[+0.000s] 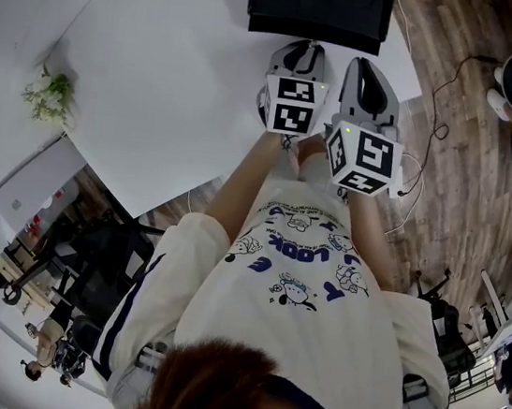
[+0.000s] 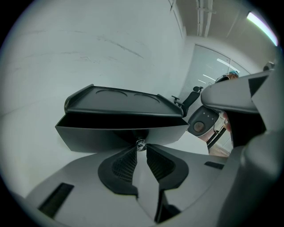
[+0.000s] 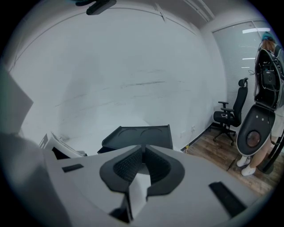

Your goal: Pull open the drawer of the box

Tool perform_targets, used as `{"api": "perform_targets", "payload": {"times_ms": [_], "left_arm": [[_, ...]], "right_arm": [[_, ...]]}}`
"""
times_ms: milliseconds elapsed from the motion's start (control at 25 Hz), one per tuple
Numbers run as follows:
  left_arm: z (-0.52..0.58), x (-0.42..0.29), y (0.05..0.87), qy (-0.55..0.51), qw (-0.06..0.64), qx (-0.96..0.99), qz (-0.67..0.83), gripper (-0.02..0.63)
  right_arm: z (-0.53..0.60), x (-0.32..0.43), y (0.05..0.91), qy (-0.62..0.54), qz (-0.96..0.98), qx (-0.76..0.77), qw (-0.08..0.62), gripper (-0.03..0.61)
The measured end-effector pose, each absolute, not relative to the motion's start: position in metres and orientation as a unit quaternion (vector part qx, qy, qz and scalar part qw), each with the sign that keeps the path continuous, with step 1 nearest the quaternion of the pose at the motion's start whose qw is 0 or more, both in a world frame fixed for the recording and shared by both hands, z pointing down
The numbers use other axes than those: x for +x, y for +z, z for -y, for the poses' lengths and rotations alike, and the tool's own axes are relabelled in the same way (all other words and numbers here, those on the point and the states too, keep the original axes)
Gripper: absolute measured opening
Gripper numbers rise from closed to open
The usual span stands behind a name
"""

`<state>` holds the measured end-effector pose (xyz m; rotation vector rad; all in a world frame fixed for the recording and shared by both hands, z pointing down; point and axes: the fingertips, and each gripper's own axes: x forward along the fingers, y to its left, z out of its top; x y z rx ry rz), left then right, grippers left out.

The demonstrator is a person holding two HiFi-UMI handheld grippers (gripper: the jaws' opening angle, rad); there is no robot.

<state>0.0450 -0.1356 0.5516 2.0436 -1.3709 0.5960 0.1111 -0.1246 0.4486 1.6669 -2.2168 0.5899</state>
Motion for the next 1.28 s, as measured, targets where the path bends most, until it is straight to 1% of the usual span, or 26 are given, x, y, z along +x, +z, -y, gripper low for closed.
{"api": "perform_targets", "payload": {"times_ms": [1280], "left_arm": [[0.093,0.047,0.554,0.234,0.301,0.774,0.505,0.075]], "right_arm": [[0.108,0.107,0.45,0.212,0.774,0.577,0.151,0.043]]}}
